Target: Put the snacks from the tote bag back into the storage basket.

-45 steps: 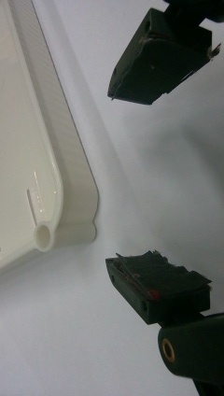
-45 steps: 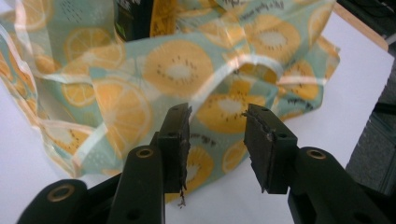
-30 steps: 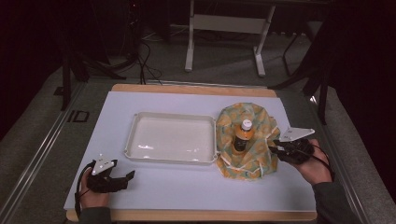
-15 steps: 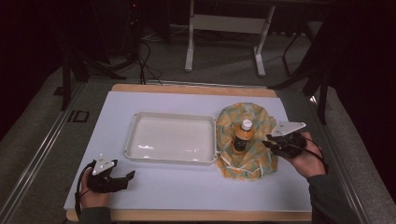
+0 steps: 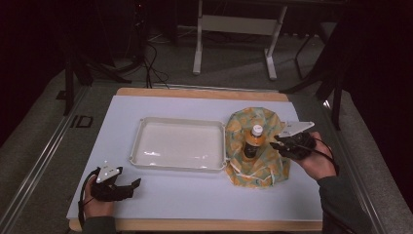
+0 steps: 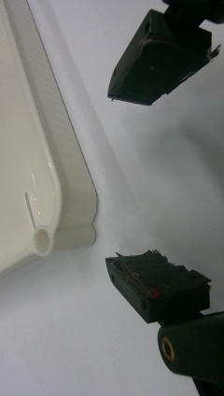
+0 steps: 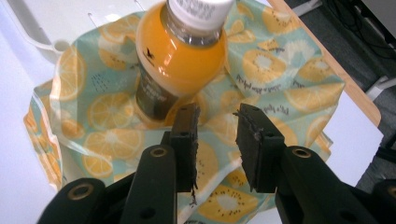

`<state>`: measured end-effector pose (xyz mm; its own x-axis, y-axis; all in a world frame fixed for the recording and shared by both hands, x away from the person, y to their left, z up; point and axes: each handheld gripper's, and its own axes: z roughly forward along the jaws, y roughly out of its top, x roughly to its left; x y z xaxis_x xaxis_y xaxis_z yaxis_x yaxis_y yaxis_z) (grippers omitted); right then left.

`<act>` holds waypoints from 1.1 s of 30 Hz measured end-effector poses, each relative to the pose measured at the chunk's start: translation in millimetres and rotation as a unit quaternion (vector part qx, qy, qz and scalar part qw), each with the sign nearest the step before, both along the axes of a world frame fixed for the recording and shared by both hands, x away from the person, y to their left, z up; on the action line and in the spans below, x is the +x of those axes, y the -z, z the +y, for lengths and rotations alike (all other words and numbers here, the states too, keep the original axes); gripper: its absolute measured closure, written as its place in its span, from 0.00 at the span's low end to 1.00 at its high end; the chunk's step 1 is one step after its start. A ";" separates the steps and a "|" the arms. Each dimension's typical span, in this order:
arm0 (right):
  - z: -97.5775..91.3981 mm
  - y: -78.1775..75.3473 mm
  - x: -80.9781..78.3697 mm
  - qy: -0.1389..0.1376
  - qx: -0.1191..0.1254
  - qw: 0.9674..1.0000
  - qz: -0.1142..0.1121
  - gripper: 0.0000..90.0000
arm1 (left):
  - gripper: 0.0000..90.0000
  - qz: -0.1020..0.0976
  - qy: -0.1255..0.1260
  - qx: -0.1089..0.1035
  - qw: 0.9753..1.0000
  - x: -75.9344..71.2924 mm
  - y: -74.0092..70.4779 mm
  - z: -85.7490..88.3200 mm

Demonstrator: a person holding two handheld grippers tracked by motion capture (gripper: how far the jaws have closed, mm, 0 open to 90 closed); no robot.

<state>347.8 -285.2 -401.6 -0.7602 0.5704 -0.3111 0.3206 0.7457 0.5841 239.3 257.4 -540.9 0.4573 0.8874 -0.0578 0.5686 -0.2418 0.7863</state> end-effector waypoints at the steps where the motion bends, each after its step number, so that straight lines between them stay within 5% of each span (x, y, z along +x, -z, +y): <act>1: 1.0 -0.7 0.6 -0.002 -0.001 1.000 -0.001 0.75 | 0.19 0.000 0.001 0.000 1.000 0.0 -0.1 0.1; 33: 34.6 -16.4 23.3 -0.021 -0.038 0.999 0.002 0.61 | 0.19 0.001 0.001 0.000 1.000 0.3 0.1 -0.1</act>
<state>371.1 -250.5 -385.2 -0.7836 0.5134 -0.3499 0.2904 0.8005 0.5243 239.6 257.3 -541.1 0.4596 0.8861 -0.0591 0.5702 -0.2434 0.7846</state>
